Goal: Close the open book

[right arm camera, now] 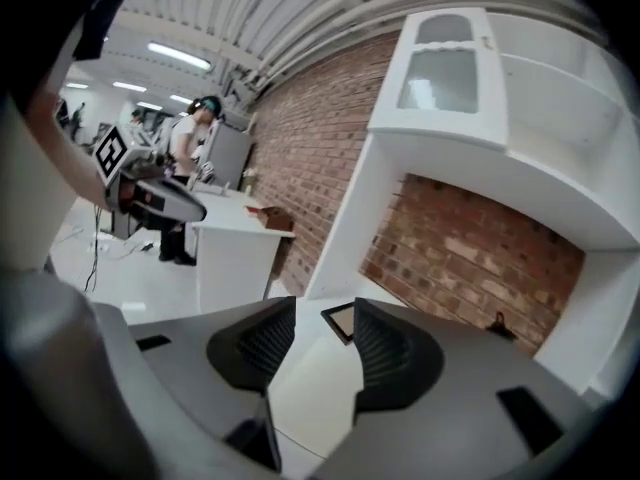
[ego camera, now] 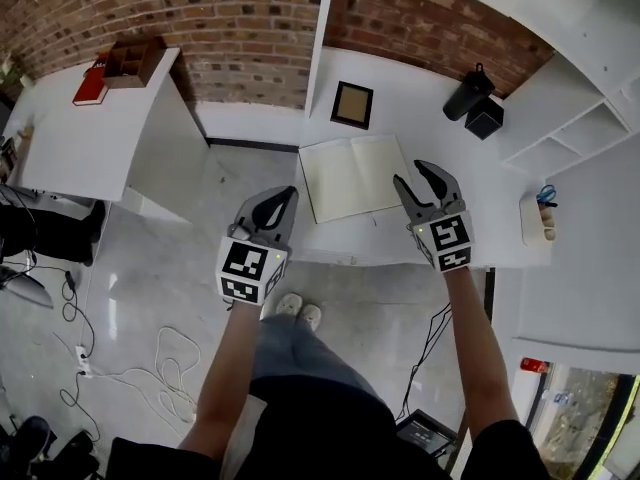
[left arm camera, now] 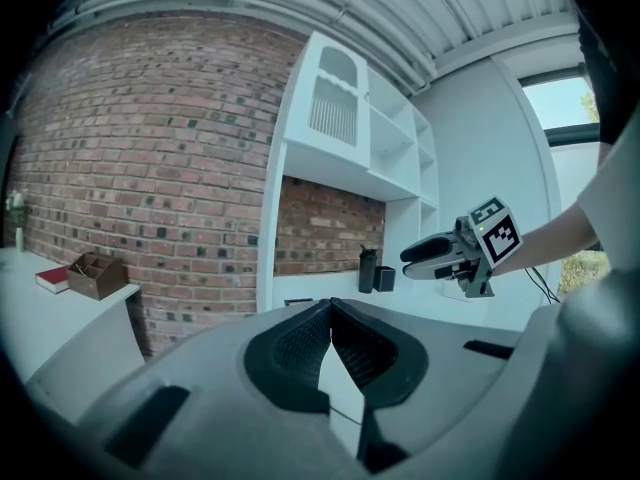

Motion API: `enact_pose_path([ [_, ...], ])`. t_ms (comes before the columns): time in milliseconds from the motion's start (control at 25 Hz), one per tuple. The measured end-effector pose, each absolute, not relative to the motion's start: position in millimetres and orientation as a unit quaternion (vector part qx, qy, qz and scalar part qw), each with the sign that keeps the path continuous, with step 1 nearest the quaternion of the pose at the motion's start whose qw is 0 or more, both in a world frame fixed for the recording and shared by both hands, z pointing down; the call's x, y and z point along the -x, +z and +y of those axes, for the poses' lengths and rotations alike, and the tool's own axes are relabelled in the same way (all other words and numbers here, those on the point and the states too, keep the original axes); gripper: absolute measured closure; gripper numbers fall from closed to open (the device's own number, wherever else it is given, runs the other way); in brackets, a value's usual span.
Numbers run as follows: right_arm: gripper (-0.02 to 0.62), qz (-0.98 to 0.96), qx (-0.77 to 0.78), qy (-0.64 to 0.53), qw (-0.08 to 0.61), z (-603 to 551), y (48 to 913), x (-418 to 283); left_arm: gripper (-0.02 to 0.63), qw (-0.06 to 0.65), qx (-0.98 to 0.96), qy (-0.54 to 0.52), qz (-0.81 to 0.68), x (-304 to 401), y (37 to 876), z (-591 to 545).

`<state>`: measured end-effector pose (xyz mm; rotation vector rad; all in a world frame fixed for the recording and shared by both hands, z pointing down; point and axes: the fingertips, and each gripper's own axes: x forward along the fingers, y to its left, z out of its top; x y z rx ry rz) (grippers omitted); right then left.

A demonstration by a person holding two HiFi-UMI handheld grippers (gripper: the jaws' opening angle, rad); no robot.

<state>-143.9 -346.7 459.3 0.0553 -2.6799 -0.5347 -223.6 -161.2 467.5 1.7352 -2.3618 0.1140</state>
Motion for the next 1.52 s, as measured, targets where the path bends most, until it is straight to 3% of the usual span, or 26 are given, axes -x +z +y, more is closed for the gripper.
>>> enact_pose_path([
  [280,0.42,-0.879,0.14,-0.346,0.297,-293.2,527.6,174.2,0.597,0.127,-0.561,0.041,-0.817,240.6,484.8,-137.3],
  [760,0.42,-0.76,0.259,-0.45,0.392,-260.8,644.5,153.1,0.597,0.151,-0.538,0.049,-0.828,247.4,505.2,-113.8],
  [1240,0.421,-0.691,0.269,-0.541,0.397,-262.2,679.0,158.8,0.597,0.168,-0.515,0.056,-0.839,250.3,517.7,-93.8],
  [1520,0.457,-0.682,0.254,-0.566,0.387,-260.4,682.0,158.2,0.597,0.169,-0.508,0.056,-0.843,252.9,518.0,-88.1],
])
